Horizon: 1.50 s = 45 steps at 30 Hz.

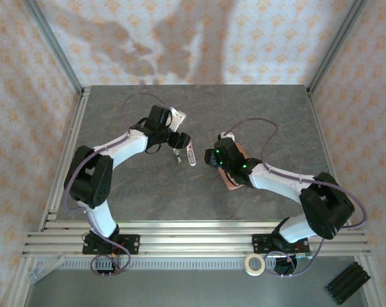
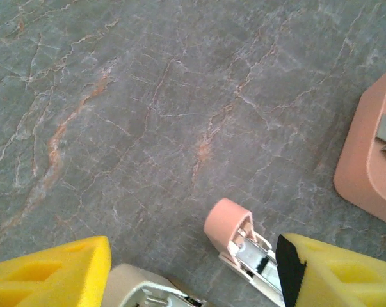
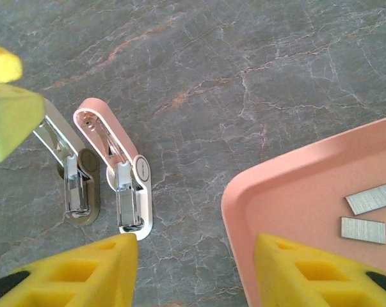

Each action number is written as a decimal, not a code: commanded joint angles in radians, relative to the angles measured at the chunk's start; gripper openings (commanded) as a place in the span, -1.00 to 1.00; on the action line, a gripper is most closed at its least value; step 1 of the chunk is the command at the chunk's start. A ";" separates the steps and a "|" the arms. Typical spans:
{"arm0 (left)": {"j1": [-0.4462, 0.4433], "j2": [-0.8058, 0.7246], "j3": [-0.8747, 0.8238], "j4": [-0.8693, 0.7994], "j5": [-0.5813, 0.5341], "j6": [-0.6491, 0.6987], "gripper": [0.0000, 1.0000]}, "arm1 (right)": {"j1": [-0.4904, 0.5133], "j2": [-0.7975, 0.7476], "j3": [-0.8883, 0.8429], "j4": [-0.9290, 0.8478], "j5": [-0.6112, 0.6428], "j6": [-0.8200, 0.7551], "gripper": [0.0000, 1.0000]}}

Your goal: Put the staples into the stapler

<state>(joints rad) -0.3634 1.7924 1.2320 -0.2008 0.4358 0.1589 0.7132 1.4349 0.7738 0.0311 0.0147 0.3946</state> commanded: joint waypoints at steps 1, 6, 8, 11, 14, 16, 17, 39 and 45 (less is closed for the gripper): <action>0.031 0.047 0.099 -0.146 0.037 0.100 0.40 | -0.001 -0.032 -0.012 0.005 0.031 -0.016 0.01; 0.055 0.111 0.187 -0.253 0.095 0.141 0.37 | -0.001 -0.040 -0.021 0.004 0.045 -0.013 0.02; 0.058 0.152 0.211 -0.291 0.120 0.160 0.37 | -0.001 -0.037 -0.016 -0.007 0.048 -0.016 0.02; 0.058 0.183 0.247 -0.343 0.180 0.179 0.36 | -0.001 -0.035 -0.015 -0.014 0.051 -0.016 0.02; 0.058 0.212 0.278 -0.388 0.226 0.190 0.32 | -0.001 -0.034 -0.011 -0.016 0.051 -0.019 0.02; 0.058 0.226 0.290 -0.413 0.239 0.195 0.29 | -0.001 -0.031 -0.008 -0.017 0.054 -0.020 0.02; 0.059 0.230 0.293 -0.422 0.239 0.198 0.28 | 0.000 -0.032 -0.008 -0.017 0.055 -0.021 0.02; 0.038 0.066 0.126 -0.418 0.346 0.185 0.23 | -0.001 -0.034 0.001 -0.026 0.052 -0.016 0.01; -0.005 0.064 0.103 -0.436 0.352 0.185 0.23 | -0.001 -0.041 0.001 -0.031 0.044 -0.014 0.01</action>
<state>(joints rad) -0.3511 1.8759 1.3468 -0.6102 0.7578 0.3454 0.7132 1.4200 0.7612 0.0166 0.0376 0.3878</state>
